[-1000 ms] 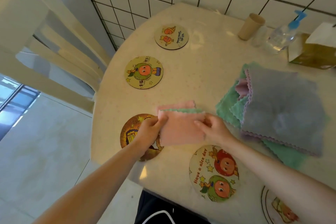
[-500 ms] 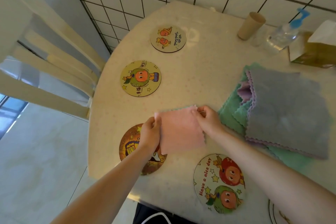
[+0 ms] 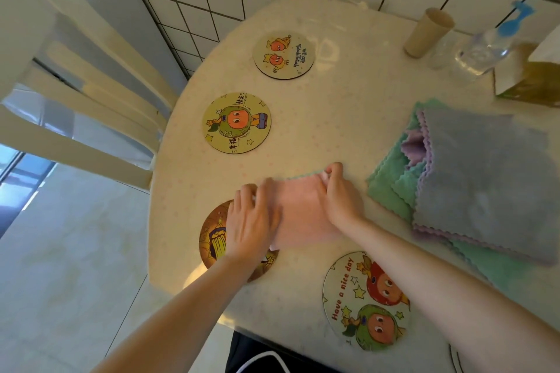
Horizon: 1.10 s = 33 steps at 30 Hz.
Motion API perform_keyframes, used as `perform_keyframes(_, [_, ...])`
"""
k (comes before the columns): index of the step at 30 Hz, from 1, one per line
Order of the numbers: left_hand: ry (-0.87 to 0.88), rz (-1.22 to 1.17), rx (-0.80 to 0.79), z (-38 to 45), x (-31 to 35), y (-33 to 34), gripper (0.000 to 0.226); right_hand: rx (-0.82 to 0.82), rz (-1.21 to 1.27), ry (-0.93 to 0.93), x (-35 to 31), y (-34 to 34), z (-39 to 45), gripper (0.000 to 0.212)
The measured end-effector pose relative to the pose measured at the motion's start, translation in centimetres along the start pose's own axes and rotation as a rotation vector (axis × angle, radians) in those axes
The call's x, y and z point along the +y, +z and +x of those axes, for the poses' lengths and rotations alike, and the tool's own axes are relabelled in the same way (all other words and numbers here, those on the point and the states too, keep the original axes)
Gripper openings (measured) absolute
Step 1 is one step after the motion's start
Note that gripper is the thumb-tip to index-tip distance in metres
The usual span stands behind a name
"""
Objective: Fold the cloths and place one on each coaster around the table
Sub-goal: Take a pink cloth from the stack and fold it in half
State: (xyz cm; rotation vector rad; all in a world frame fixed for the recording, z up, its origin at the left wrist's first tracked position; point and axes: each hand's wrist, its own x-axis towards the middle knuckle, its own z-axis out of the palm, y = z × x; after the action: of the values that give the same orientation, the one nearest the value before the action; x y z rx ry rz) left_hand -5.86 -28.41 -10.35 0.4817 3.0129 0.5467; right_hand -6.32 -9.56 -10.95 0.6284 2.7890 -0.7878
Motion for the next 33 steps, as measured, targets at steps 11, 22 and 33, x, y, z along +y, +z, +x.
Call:
perform_keyframes(11, [0.130, 0.300, -0.333, -2.0, -1.3, 2.5, 0.079, -0.052, -0.193, -0.183, 0.4, -0.9, 0.9, 0.014])
perform_keyframes(22, [0.004, 0.264, -0.395, -1.5, 0.2, 1.4, 0.090, 0.014, -0.153, -0.036, 0.1, -0.1, 0.6, 0.025])
perform_keyframes(33, [-0.859, -0.603, -0.122, -0.1, 3.5, 0.0, 0.020, -0.166, 0.056, 0.144, 0.5, -0.7, -3.0, 0.050])
